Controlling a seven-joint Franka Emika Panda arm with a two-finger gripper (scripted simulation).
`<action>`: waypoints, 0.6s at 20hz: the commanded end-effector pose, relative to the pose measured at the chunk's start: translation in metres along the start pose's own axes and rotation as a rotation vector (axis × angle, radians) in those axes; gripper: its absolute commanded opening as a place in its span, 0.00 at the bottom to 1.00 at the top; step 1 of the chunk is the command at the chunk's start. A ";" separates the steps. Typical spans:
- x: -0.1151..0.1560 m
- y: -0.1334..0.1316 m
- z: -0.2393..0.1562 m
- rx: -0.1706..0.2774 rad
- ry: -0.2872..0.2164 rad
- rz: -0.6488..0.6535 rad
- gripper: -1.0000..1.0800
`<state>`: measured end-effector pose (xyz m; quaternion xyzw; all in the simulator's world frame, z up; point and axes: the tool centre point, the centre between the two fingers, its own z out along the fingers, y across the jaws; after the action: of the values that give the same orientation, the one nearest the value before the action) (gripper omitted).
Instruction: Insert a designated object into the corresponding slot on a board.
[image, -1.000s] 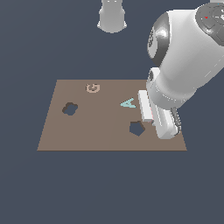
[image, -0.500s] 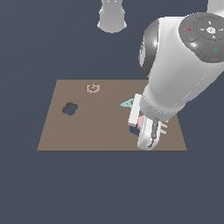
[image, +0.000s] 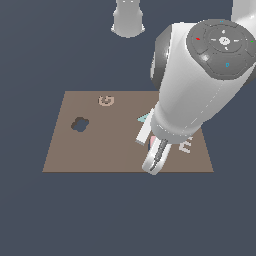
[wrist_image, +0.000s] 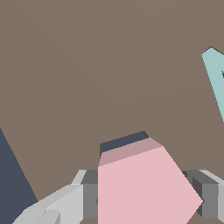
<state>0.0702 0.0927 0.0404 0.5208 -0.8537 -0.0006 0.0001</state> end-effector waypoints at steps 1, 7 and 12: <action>0.002 -0.002 0.000 0.000 0.000 0.021 0.00; 0.002 -0.002 0.000 0.000 0.000 0.024 0.00; 0.002 -0.002 0.008 0.001 0.000 0.024 0.00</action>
<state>0.0712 0.0897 0.0365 0.5104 -0.8600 -0.0003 -0.0004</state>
